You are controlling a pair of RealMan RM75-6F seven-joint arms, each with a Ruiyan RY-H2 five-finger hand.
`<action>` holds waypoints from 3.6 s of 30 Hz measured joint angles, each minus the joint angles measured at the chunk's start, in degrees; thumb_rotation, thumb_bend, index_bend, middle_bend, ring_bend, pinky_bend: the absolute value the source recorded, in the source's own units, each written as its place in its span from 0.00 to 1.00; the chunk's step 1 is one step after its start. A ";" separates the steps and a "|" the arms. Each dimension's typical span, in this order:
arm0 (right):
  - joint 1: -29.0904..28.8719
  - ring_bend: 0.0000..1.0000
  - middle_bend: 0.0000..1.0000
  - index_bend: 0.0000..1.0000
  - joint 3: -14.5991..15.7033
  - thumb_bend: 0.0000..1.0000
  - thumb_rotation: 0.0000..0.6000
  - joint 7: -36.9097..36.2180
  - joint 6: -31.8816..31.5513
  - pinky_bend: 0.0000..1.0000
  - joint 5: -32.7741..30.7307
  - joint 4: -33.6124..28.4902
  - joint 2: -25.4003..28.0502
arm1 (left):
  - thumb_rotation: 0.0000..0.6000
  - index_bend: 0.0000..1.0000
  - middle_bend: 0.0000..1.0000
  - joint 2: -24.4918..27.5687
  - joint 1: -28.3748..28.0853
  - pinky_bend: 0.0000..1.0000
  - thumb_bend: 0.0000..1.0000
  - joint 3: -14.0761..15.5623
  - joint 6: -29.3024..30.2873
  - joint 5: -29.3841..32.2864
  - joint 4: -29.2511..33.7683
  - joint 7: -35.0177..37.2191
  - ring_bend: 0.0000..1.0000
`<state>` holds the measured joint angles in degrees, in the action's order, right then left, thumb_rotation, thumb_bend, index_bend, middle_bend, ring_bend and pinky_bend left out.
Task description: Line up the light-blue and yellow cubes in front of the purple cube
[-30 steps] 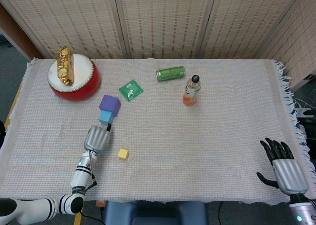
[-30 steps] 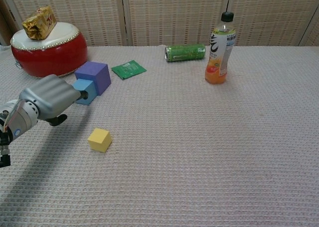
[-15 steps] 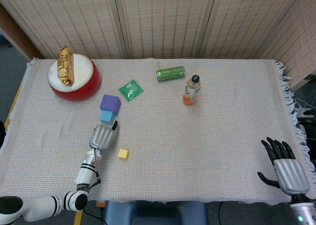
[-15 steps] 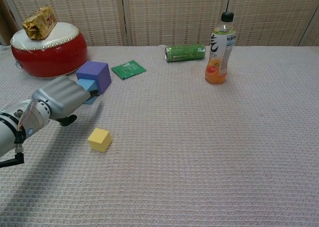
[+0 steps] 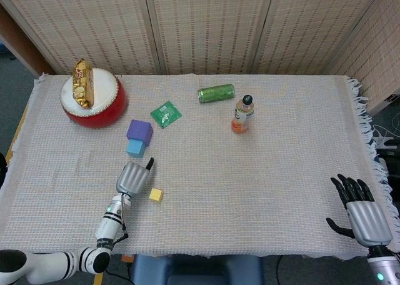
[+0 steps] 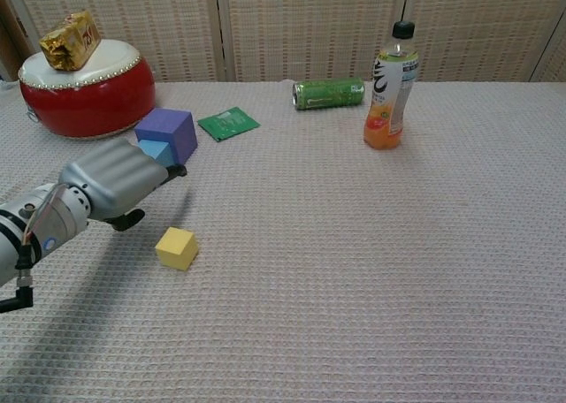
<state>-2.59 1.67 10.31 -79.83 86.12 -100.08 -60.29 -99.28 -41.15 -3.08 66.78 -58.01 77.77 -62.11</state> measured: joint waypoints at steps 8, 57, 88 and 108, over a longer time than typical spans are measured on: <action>0.02 0.00 0.00 0.00 0.43 0.00 0.83 0.64 0.13 0.00 0.66 -0.22 -0.29 | 1.00 0.14 1.00 6.39 3.18 1.00 0.40 2.13 6.13 -1.94 13.60 -2.47 1.00; 0.28 0.00 0.00 0.00 0.98 0.00 0.83 0.70 0.39 0.00 1.01 -0.89 0.24 | 1.00 0.48 1.00 10.00 2.76 1.00 0.36 0.03 -4.06 1.43 17.52 24.47 1.00; -0.45 0.00 0.00 0.00 -0.44 0.00 0.83 3.73 1.94 0.00 -3.14 -0.31 -1.44 | 1.00 0.44 1.00 13.90 -3.40 1.00 0.44 -5.02 -13.95 10.35 4.36 28.58 1.00; -0.36 0.00 0.00 0.00 -0.41 0.00 0.83 3.75 1.58 0.00 -3.18 -0.66 -1.19 | 1.00 0.29 1.00 12.87 -3.91 1.00 0.44 -3.47 -14.61 9.00 1.94 29.64 1.00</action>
<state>-2.95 1.26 14.06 -78.25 82.94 -100.74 -61.48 -86.41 -45.06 -6.56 52.16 -49.02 79.71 -32.47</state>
